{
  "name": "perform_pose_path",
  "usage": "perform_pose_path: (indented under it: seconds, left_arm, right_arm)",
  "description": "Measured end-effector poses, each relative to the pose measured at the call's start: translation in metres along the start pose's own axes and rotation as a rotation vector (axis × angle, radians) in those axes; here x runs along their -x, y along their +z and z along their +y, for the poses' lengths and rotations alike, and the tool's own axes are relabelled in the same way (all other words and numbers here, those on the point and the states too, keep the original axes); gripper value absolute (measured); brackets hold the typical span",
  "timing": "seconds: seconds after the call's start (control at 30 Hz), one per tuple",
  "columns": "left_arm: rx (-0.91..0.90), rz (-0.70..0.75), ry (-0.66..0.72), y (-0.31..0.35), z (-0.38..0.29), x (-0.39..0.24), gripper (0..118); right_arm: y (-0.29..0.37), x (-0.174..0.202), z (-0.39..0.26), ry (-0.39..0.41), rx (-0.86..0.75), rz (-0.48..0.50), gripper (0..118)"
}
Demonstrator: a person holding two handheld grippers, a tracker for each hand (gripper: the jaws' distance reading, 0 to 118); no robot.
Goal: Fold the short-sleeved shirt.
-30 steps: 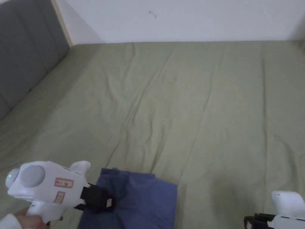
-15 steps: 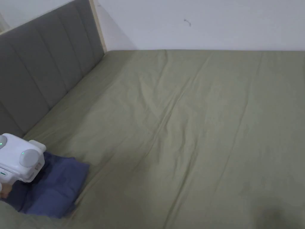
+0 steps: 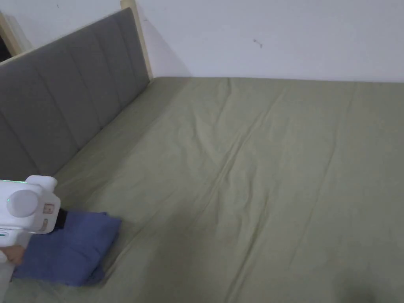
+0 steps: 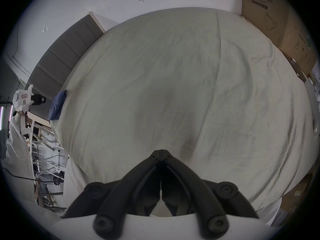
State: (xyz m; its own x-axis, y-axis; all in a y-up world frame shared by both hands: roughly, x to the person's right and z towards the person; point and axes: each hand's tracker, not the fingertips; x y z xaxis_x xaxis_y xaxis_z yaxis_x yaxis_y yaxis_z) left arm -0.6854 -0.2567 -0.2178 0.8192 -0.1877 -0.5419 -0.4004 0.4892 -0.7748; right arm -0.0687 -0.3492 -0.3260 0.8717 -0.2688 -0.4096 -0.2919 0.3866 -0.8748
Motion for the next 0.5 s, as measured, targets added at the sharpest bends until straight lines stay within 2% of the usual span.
perform_pose_path:
  seconds: [0.3,0.5]
  left_arm:
    - [-0.158,-0.197,0.015,0.09,-0.056,-0.124,0]
    - [-0.352,-0.216,-0.019,0.152,-0.093,-0.209,0]
  right_arm:
    - [0.031,-0.011,-0.006,-0.035,-0.09,0.044,0]
    - [0.075,-0.007,-0.007,-0.013,-0.253,0.045,0]
